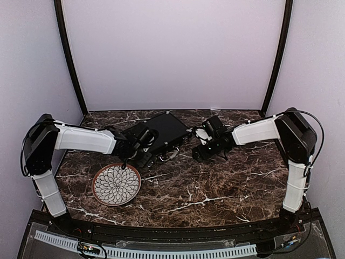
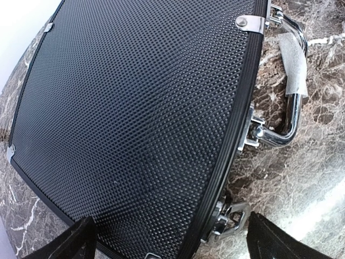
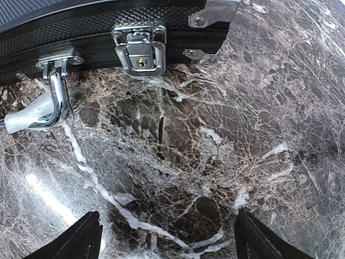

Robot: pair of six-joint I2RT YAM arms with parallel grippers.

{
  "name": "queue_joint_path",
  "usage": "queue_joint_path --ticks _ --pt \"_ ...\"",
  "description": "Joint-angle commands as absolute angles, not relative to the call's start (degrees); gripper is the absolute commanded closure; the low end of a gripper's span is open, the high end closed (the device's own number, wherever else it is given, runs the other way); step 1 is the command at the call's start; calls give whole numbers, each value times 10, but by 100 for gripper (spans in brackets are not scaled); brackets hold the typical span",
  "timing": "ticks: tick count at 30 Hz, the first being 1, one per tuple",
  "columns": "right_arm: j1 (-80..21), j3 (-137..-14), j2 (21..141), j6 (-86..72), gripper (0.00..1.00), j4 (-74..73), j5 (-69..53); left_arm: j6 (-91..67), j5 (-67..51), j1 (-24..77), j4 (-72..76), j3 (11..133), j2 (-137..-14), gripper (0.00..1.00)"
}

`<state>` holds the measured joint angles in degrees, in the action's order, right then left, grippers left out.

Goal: Pack up texas hold em set
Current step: Press the left-side button of the box for the chip case.

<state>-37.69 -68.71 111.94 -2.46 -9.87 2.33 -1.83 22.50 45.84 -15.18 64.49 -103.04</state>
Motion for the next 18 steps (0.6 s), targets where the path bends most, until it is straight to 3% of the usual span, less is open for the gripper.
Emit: queue_joint_path --ticks 1,18 --pt "-378 -682 1126 -28 14 -81 18 -14 183 461 -228 656 -1069 1" --pt "-378 -686 1137 -29 14 -80 15 -21 245 463 -271 687 -1134 1"
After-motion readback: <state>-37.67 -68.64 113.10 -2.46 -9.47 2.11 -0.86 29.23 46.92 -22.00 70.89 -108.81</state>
